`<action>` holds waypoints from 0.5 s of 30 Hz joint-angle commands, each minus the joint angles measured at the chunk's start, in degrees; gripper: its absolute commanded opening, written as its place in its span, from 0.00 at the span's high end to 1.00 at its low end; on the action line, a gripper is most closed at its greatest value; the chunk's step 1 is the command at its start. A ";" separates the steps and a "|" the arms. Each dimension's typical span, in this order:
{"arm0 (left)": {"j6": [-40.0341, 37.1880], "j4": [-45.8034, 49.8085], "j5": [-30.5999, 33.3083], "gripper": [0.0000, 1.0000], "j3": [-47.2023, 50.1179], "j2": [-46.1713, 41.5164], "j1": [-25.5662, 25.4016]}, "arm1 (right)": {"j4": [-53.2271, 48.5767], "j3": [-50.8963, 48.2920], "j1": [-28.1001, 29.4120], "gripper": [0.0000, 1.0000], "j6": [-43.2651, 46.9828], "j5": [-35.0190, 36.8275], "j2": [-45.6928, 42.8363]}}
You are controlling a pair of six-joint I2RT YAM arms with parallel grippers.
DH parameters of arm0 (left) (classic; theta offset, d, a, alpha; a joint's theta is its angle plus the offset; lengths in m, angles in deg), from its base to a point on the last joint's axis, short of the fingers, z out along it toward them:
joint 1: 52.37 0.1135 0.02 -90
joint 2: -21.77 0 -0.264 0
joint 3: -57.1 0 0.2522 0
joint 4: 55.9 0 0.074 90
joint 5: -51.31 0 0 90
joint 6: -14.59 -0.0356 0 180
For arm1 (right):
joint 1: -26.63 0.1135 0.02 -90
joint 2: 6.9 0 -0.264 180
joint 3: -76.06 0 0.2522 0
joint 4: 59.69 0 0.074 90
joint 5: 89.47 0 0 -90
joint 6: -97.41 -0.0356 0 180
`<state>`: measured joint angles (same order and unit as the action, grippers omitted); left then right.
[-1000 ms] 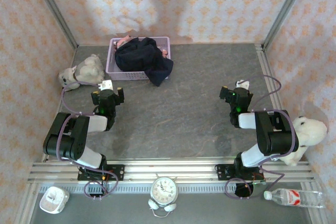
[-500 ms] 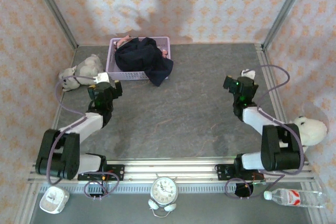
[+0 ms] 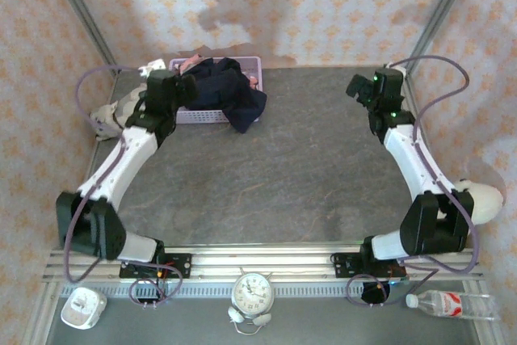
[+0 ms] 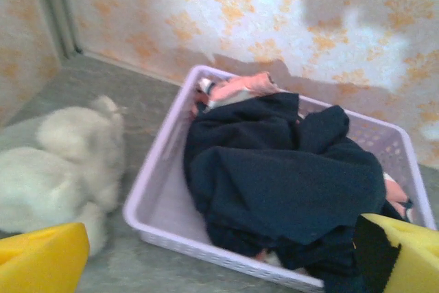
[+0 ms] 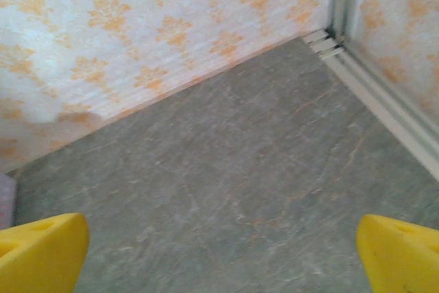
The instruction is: Fold and stack the mixed laundry pile
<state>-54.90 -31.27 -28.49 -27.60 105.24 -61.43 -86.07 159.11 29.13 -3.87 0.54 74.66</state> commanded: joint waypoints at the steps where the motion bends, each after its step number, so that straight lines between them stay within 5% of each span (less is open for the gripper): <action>1: 6.40 9.68 -3.72 0.00 -9.06 9.60 -1.05 | -9.39 4.18 -0.22 0.01 -5.52 -5.20 3.75; 8: 14.29 10.78 -8.67 0.02 -25.03 28.68 -3.41 | -11.56 7.05 -0.17 0.01 -9.66 -4.49 7.43; 13: 14.95 17.58 -12.21 0.53 -42.51 42.66 -3.51 | -14.42 6.25 -0.22 0.01 -10.52 -1.38 6.42; 14: 14.74 18.78 -13.34 0.67 -45.24 44.34 -3.50 | -14.91 6.04 -0.17 0.00 -10.53 -0.78 5.92; 15: 14.78 20.10 -14.44 0.96 -48.75 46.28 -3.49 | -15.30 5.72 -0.22 0.01 -10.36 -0.27 5.15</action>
<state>-41.17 -17.50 -38.96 -67.75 147.99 -65.04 -98.03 163.92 29.15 -12.99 -3.09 82.25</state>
